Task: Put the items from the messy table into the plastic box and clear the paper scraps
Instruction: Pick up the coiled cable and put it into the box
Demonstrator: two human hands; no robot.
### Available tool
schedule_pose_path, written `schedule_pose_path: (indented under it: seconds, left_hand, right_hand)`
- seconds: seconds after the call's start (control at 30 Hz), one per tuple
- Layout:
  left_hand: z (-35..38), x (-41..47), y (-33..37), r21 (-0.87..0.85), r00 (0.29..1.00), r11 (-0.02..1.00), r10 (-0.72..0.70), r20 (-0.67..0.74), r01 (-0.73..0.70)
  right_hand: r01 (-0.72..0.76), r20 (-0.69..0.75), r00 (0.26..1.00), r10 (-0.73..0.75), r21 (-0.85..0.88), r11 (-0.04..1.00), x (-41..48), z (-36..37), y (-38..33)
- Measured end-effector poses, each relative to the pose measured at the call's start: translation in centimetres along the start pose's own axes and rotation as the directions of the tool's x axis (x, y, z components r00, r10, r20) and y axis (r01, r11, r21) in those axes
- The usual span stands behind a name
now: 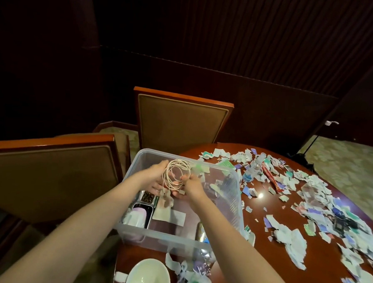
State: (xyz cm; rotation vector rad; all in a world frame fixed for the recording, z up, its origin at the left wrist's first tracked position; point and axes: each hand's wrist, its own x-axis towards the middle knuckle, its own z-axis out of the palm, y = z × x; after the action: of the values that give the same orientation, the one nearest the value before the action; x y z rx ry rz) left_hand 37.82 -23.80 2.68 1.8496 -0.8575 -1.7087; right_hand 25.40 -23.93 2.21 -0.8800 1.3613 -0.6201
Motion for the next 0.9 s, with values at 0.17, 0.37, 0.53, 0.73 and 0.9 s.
schedule_pose_path:
  seconds: [0.17, 0.37, 0.53, 0.73, 0.9]
  left_hand:
    - [-0.2, -0.1, -0.2, -0.087, 0.996, 0.995, 0.033, -0.083, -0.04]
    - [-1.4, -0.4, -0.5, 0.276, 0.961, 0.944, 0.228, -0.155, -0.179]
    - [-2.0, 0.0, -0.7, 0.51, 0.888, 0.831, 0.388, -0.246, -0.221]
    - [-1.7, 0.2, -0.4, 0.659, 0.912, 0.748, 0.316, -0.261, -0.07]
    - [-1.2, 0.7, -1.8, 0.733, 0.948, 0.677, 0.192, -0.254, 0.059]
  right_hand:
    - [-0.035, 0.011, 0.999, 0.035, -0.027, 0.999, 0.1, 1.0, 0.7]
    - [-0.118, 0.035, 0.992, 0.118, -0.009, 0.993, 0.5, 2.6, 1.4]
    - [-0.152, 0.071, 0.986, 0.152, 0.004, 0.988, 0.9, 3.7, 1.3]
    - [-0.154, 0.077, 0.984, 0.158, -0.059, 0.986, 1.5, 3.6, 2.1]
    - [-0.183, 0.052, 0.978, 0.202, -0.252, 0.95, 1.4, 1.8, 2.7]
